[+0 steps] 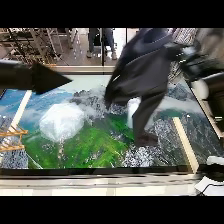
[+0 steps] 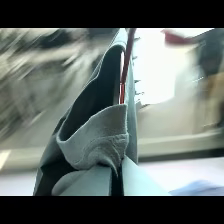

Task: Fold the clothes and pants, and hang the long-sleeved shirts on hangers.

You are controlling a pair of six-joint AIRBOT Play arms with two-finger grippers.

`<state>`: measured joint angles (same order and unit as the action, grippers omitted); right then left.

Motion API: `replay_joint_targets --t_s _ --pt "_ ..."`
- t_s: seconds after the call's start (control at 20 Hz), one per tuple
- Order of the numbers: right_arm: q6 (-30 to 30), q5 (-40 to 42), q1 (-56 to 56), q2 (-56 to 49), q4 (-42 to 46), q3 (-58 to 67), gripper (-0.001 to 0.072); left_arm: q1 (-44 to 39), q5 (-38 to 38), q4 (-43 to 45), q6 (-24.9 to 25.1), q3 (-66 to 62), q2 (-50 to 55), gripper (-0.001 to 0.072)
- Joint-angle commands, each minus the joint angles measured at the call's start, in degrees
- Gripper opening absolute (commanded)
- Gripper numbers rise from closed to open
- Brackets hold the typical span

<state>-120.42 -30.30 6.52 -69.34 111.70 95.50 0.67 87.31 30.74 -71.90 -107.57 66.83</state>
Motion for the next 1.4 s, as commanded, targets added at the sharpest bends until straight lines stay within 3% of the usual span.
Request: replay_joint_targets --t_s 0.0,0.1,0.2,0.3,0.5,0.8,1.05,1.3,1.35 --pt "-1.92 -20.96 -13.57 4.0 8.17 8.33 0.002 2.47 4.02 16.15 -0.98 0.02 -6.78 0.0487" --pt "3.32 -36.68 -23.26 4.17 13.73 14.29 0.002 2.64 4.04 21.92 -0.96 0.02 -8.41 0.0487" --pt "10.99 -42.66 -35.17 4.15 15.45 19.26 0.002 2.64 4.07 24.9 -0.72 0.02 -8.92 0.0487" --pt "14.58 -40.37 -46.27 4.15 15.61 23.78 0.002 2.64 4.07 27.43 -0.52 0.02 -8.81 0.0487" --pt "14.23 -28.63 -62.71 3.08 14.91 25.44 0.002 2.64 5.03 34.93 -0.57 0.02 -8.76 0.0487" --pt "3.8 -16.06 -79.69 -3.02 11.32 25.44 0.002 2.64 8.55 37.81 -2.34 0.02 -8.81 0.0485" --pt "2.95 -13.44 -87.95 -6.34 3.1 24.9 0.0022 2.64 8.55 37.81 -4.44 0.02 -8.81 0.0485" --pt "3.04 -11.85 -88.32 -4.81 1.64 23.23 0.0026 2.64 9.27 37.81 -4.42 0.02 -8.81 0.0485" --pt "2.99 -10.88 -88.32 -4.07 1.01 23.23 0.0142 2.64 9.94 37.83 -4.42 0.02 -8.81 0.0485"
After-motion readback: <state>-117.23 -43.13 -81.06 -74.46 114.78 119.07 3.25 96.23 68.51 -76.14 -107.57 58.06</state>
